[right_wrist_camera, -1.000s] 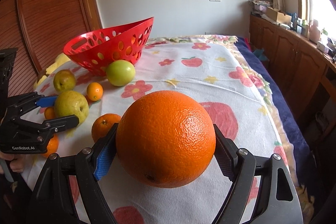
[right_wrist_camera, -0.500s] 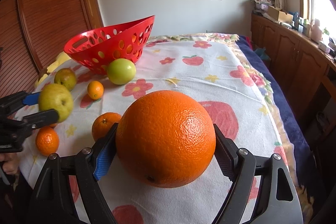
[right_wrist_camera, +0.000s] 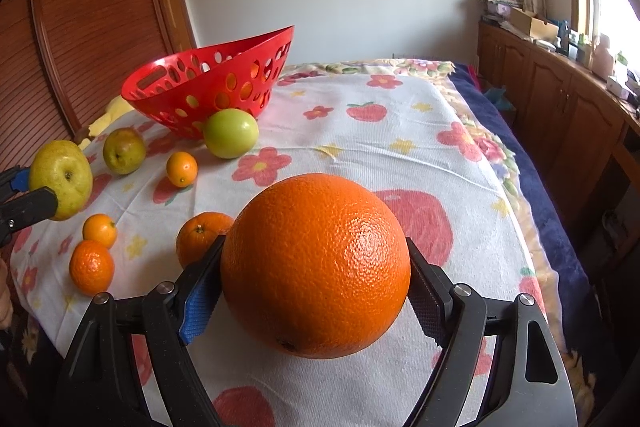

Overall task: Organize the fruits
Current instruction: 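Carry the pomelo with the left tool and the orange with the right tool over the basket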

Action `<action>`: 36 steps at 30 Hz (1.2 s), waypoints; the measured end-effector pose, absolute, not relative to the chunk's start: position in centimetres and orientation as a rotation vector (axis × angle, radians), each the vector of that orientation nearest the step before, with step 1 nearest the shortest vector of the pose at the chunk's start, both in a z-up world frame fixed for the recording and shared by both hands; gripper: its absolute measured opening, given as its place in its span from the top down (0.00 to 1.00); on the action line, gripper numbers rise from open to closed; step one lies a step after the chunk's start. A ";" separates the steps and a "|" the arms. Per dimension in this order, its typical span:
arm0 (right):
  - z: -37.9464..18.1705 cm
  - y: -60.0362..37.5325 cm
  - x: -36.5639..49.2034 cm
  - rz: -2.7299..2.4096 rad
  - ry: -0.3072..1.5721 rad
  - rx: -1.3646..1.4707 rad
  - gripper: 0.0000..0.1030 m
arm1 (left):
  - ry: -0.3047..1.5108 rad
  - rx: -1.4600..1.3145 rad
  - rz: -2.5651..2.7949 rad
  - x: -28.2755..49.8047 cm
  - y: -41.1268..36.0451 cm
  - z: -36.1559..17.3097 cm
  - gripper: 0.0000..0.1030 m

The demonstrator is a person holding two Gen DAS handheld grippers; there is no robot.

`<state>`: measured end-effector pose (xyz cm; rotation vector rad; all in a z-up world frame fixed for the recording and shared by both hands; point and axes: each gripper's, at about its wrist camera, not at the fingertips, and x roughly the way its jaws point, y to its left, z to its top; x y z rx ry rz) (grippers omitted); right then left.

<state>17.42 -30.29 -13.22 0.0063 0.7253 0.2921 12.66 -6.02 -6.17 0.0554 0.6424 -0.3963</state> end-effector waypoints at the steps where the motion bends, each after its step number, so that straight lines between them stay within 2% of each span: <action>1: -13.2 -30.4 17.5 0.294 0.727 0.010 0.19 | 0.641 0.054 -0.395 12.7 -6.0 -6.1 0.33; 11: -11.8 -30.3 18.1 0.332 0.709 0.006 0.19 | 0.616 0.040 -0.387 13.3 -5.2 -5.4 0.33; 21: -7.5 -29.6 20.0 0.392 0.660 0.007 0.19 | 0.594 0.010 -0.378 15.9 -4.0 -3.4 0.33; 28: -4.0 -27.5 22.8 0.452 0.628 -0.008 0.19 | 0.591 0.001 -0.365 18.9 -2.9 -2.0 0.33; 36: -2.4 -24.4 27.5 0.519 0.632 -0.051 0.19 | 0.595 -0.011 -0.339 22.8 -1.4 -1.2 0.33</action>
